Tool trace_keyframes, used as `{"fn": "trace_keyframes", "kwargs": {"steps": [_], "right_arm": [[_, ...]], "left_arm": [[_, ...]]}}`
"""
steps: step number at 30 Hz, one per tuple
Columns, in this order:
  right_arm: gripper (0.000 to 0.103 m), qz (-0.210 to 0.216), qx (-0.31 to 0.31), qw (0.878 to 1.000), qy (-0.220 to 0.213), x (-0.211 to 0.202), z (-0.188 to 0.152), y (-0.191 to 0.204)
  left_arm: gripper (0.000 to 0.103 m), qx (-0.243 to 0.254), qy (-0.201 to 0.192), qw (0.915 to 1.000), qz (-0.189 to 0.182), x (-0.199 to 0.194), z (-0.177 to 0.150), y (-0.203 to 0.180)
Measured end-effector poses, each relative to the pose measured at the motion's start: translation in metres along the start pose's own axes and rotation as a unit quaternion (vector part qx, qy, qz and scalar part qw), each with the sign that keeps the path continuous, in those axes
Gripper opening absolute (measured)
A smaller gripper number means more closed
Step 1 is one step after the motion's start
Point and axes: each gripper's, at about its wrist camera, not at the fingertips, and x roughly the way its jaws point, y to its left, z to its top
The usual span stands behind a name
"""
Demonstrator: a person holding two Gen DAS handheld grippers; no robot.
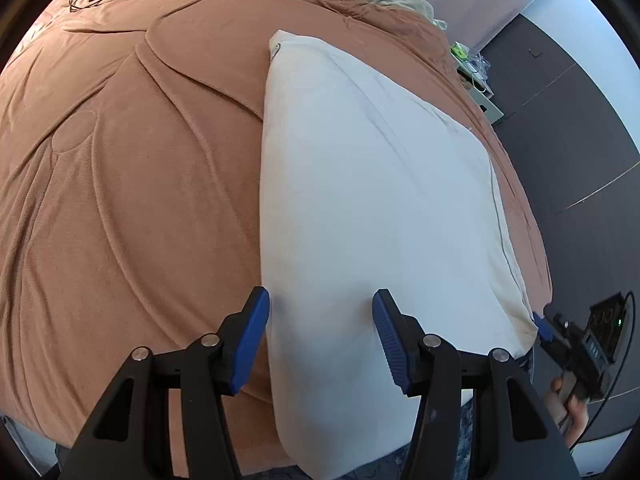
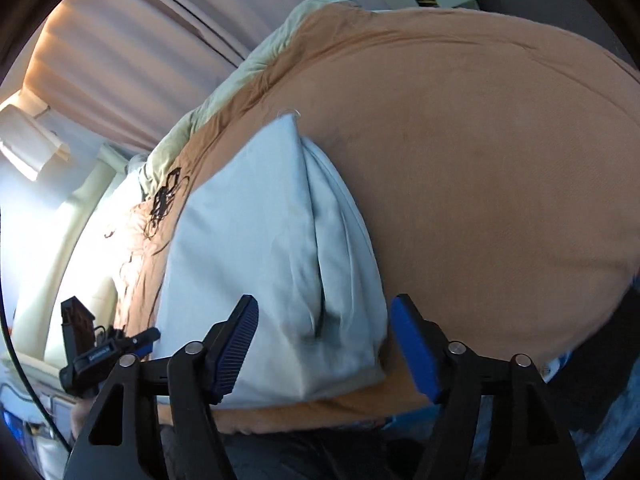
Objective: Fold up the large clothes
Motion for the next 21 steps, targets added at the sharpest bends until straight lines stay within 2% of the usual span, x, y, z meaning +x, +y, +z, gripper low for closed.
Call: {"fn": "trace_keyframes", "kwargs": {"steps": [8,15,17,21], "right_arm": [[0.070,0.023,-0.018,0.997,0.065,0.054,0.043,-0.004],[0.069,0.052,-0.005,0.990,0.131,0.111,0.078,-0.017],[0.064,0.061,-0.004,0.988,0.142,0.124,0.083,-0.016],[0.063,0.074,-0.014,0.983,0.170,0.147,0.094,-0.009]], "left_arm": [[0.055,-0.008,0.002,0.9999,-0.010,0.015,0.017,0.008],[0.055,-0.014,0.003,0.9997,-0.018,0.032,0.041,0.015],[0.055,-0.015,0.002,0.9997,-0.020,0.037,0.050,0.017],[0.055,-0.021,0.001,0.9995,-0.023,0.048,0.068,0.022]]}}
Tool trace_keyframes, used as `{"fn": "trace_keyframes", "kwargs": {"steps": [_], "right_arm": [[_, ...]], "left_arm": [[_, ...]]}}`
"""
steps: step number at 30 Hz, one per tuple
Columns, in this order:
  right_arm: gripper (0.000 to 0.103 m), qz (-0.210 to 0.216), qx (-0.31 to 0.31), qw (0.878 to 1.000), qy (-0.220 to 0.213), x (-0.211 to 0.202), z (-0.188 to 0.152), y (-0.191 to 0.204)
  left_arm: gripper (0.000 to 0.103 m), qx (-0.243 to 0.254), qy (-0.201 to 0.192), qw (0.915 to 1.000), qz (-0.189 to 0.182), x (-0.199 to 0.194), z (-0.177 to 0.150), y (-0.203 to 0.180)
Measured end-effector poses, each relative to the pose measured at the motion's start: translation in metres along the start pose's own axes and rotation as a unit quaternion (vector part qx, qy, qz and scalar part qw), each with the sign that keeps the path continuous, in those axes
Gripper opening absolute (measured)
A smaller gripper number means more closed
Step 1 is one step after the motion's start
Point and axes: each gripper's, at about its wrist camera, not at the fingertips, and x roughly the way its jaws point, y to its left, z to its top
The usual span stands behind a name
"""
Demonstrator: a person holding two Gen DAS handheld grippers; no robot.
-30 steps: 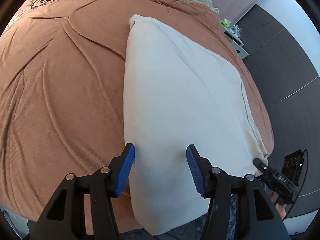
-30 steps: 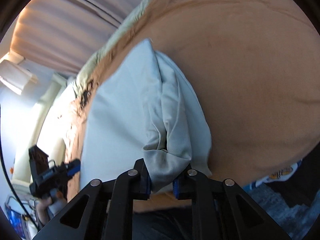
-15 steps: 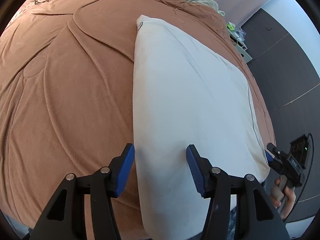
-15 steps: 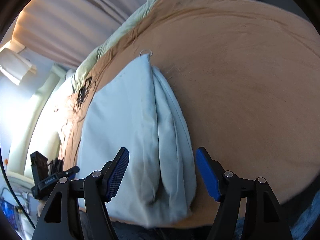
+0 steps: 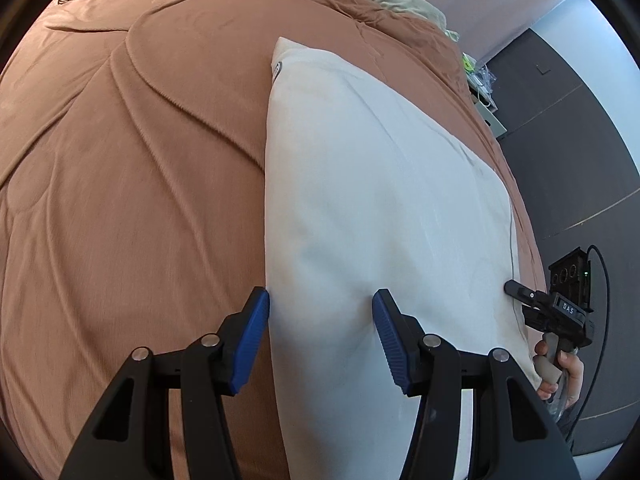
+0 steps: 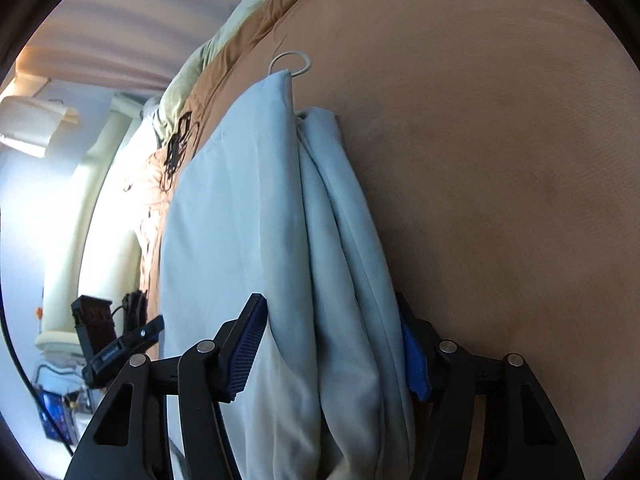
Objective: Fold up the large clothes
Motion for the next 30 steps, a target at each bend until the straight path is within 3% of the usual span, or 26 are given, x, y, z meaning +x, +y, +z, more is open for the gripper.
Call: {"fn": "trace_keyframes", "kwargs": {"steps": [8,15,16,20,21,23,30], "right_arm": [[0.059,0.019,-0.002,0.999,0.046,0.017,0.035,0.002],[0.059,0.050,0.017,0.997,0.052,0.030,0.051,-0.003],[0.057,0.052,0.020,0.997,0.051,0.032,0.052,-0.002],[0.022,0.042,0.013,0.998,0.044,0.032,0.048,0.005],[0.018,0.041,0.006,0.998,0.037,0.028,0.045,0.009],[0.014,0.029,-0.020,0.999,0.020,0.019,0.043,0.024],[0.011,0.009,-0.084,0.996,-0.034,-0.028,0.023,0.085]], "left_arm": [[0.055,0.000,-0.002,1.0000,-0.002,0.014,0.028,0.004],[0.053,-0.011,-0.001,0.9999,-0.006,0.027,0.042,0.010],[0.051,-0.015,-0.002,0.9999,-0.005,0.027,0.042,0.010],[0.032,-0.005,-0.015,0.9999,-0.004,0.017,0.040,0.000],[0.029,-0.001,-0.019,0.9998,-0.001,0.014,0.040,-0.003],[0.020,0.007,-0.031,0.9995,-0.002,0.003,0.037,-0.010],[0.015,0.027,-0.079,0.9961,-0.031,-0.045,0.025,-0.037]]}}
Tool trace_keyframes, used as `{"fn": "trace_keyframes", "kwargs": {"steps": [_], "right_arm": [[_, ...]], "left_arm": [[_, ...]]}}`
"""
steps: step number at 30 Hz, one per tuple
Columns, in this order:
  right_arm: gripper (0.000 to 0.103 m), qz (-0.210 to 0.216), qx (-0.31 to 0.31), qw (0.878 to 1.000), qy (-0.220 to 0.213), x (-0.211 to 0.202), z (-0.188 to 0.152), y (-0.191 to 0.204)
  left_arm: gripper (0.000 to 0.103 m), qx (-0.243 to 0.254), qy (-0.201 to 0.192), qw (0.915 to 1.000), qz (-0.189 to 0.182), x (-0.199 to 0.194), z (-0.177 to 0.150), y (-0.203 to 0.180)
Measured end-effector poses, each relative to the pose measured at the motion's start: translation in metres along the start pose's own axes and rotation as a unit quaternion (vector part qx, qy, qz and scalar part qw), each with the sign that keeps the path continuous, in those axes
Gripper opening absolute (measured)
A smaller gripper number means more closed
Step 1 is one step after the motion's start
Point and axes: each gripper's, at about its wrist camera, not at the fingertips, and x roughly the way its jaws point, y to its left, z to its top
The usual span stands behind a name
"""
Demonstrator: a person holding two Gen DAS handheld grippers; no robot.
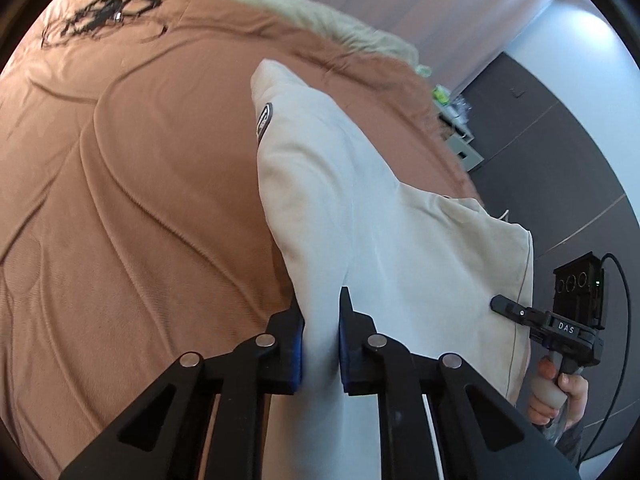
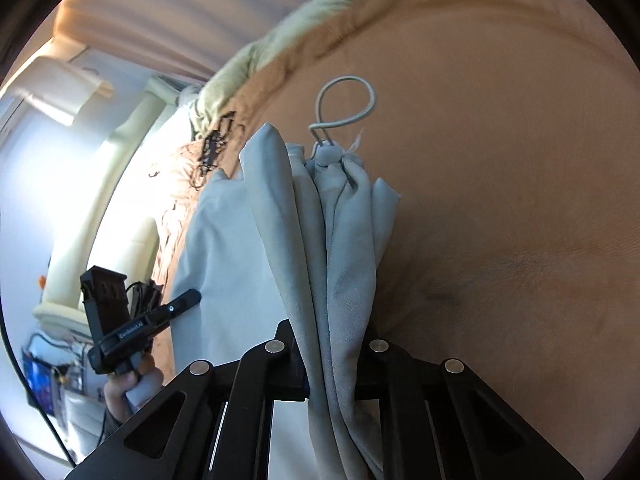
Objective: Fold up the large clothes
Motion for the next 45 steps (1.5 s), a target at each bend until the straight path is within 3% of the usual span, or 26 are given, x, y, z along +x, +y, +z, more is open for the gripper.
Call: {"fn": "trace_keyframes", "kwargs": {"steps": [11,20,31,39,45], "right_arm": [[0.011,-0.024,-0.043,0.995,-0.091,-0.110,-0.016,0.045],[0.011,-0.069,-0.052,0.985,-0.151,-0.220,-0.033,0.035],[0.011,-0.133,-0.051,0.972,-0.189,-0.325,-0.042,-0.004],[0.011,-0.173,-0.036,0.964,-0.200,-0.357,-0.031,-0.034],[0.011,-0.209,-0.001,0.960,-0.188,-0.366,-0.006,-0.070]], "left_arm": [[0.014,0.045,-0.038,0.9965,-0.059,-0.052,-0.023,-0.086],[0.013,0.097,-0.033,0.9893,-0.103,-0.052,-0.054,-0.194],[0.013,0.123,-0.002,0.9819,-0.144,-0.016,-0.085,-0.312],[0.013,0.137,0.022,0.9770,-0.162,0.024,-0.084,-0.366],[0.013,0.136,0.061,0.9755,-0.161,0.075,-0.079,-0.382]]}}
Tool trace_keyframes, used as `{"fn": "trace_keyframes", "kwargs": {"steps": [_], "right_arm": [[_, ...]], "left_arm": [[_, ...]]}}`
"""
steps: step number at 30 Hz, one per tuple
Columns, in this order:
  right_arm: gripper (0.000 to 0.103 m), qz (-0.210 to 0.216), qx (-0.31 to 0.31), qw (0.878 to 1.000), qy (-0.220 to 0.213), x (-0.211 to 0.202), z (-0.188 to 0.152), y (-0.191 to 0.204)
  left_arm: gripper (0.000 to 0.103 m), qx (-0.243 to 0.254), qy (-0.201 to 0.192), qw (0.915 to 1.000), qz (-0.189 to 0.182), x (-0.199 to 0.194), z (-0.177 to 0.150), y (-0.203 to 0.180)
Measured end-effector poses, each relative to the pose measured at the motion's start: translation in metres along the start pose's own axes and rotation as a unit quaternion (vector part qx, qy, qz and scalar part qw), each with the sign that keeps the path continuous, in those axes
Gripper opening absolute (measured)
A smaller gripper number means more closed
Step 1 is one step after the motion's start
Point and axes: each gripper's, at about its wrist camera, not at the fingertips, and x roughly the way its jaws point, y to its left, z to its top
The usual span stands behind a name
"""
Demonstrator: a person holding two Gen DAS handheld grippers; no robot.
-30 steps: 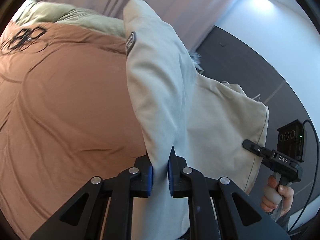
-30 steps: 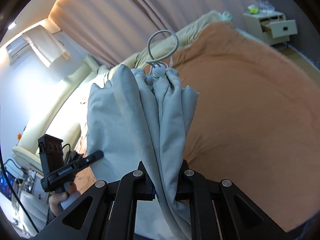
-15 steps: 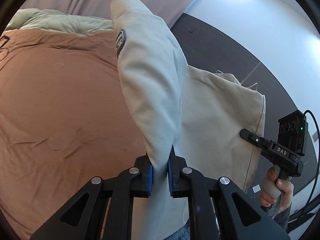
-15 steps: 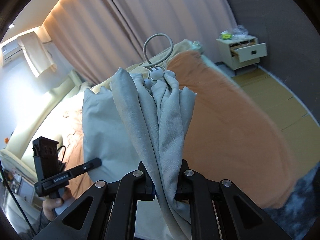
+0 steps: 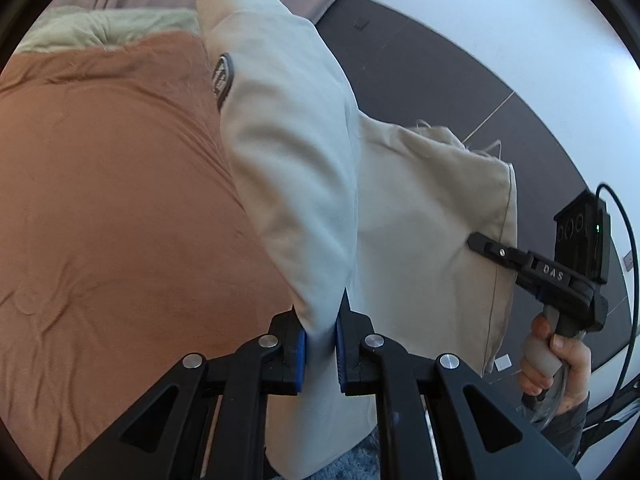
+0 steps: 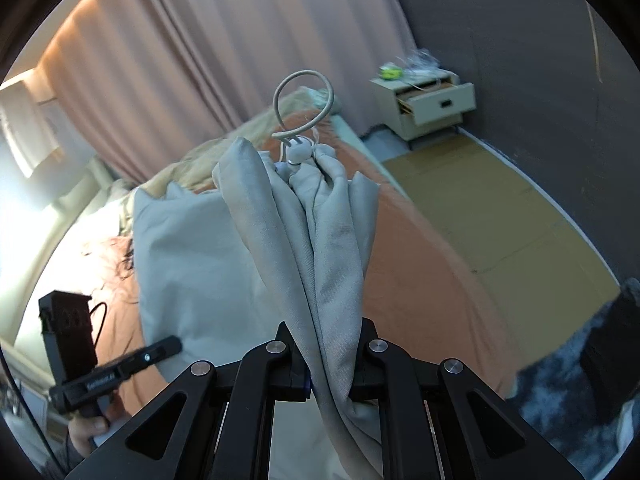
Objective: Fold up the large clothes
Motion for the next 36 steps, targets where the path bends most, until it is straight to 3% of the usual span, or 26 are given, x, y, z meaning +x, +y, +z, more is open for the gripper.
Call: {"fn": "trace_keyframes", "kwargs": {"steps": [8,13,15,16,17,18,19,23,26,32,36], "right_arm": [[0.011,-0.063,0.012,0.997,0.034,0.072,0.016,-0.041],[0.011,-0.092,0.012,0.995,0.042,0.104,0.012,-0.052],[0.013,-0.120,-0.001,0.992,0.038,0.108,0.012,-0.047],[0.020,-0.151,-0.015,0.988,0.032,0.114,0.014,-0.045],[0.038,-0.182,-0.023,0.983,0.026,0.118,0.014,-0.044],[0.045,-0.204,-0.024,0.978,0.023,0.120,0.014,-0.044],[0.059,-0.224,-0.018,0.974,0.018,0.119,0.014,-0.046],[0.062,-0.187,0.033,0.982,0.008,0.099,0.008,-0.059],[0.062,-0.214,0.039,0.976,0.017,0.084,-0.009,-0.068],[0.062,-0.180,0.116,0.976,0.029,0.058,-0.069,-0.108],[0.062,-0.174,0.160,0.972,0.002,0.037,-0.111,-0.128]], "left_arm": [[0.014,-0.011,0.066,0.9975,0.023,0.073,0.017,0.032],[0.020,-0.007,0.086,0.9949,0.052,0.090,0.028,0.057],[0.030,-0.008,0.086,0.9942,0.064,0.092,0.028,0.065],[0.042,-0.011,0.085,0.9941,0.067,0.091,0.027,0.071],[0.061,-0.013,0.083,0.9940,0.070,0.091,0.025,0.074],[0.070,-0.014,0.077,0.9939,0.078,0.088,0.025,0.079],[0.077,-0.016,0.069,0.9943,0.080,0.084,0.023,0.082],[0.078,-0.026,0.070,0.9944,0.075,0.079,0.009,0.086],[0.078,-0.035,0.075,0.9943,0.067,0.075,-0.005,0.096],[0.078,-0.037,0.089,0.9934,0.062,0.084,-0.032,0.094],[0.078,-0.026,0.093,0.9940,0.053,0.087,-0.042,0.090]]}}
